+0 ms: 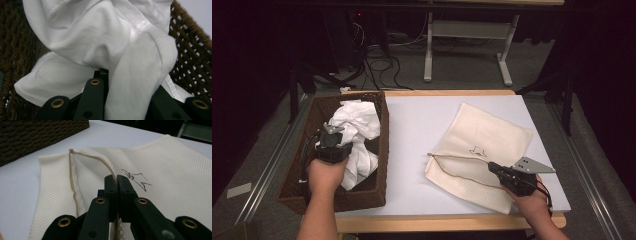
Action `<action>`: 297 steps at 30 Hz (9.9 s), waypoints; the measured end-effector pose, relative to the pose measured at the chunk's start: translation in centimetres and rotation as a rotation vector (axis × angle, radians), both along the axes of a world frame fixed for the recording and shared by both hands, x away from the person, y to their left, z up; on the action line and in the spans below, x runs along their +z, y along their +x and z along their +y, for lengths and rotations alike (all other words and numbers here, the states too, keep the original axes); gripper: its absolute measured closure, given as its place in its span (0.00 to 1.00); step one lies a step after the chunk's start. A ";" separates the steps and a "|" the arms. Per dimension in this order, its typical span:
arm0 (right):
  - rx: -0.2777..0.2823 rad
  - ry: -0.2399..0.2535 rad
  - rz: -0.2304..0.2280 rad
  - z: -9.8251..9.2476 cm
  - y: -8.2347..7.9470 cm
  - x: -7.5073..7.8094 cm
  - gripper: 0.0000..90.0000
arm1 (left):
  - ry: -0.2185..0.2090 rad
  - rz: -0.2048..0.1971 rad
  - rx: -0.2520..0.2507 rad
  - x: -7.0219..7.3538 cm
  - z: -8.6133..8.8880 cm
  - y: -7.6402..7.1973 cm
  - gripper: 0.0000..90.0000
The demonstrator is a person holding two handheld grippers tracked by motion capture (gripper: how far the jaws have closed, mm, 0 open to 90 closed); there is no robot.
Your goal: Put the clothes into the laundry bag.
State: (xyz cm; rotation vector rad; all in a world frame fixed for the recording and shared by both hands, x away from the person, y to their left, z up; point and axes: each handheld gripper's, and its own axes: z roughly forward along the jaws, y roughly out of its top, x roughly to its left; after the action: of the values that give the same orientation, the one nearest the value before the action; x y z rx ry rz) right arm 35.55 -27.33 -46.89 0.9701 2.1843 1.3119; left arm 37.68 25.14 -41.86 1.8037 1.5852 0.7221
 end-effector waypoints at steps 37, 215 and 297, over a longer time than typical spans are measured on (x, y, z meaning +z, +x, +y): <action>-0.006 -0.001 -0.008 0.0 0.0 0.0 0.98 | -0.015 -0.583 0.107 3.4 -0.1 -5.2 0.93; -0.006 0.124 -0.081 0.7 -0.9 3.1 0.98 | -0.177 -0.100 -0.519 -9.1 -26.6 -6.2 0.17; 0.046 0.132 -0.093 2.0 -1.2 2.9 0.98 | -0.144 -0.217 -0.278 -8.3 -21.8 -2.7 0.83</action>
State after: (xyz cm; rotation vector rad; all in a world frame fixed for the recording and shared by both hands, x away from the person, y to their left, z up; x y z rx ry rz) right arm 34.35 -25.37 -43.95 0.8922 2.0831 1.5087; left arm 35.01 3.38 -50.15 1.7307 1.1857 0.6315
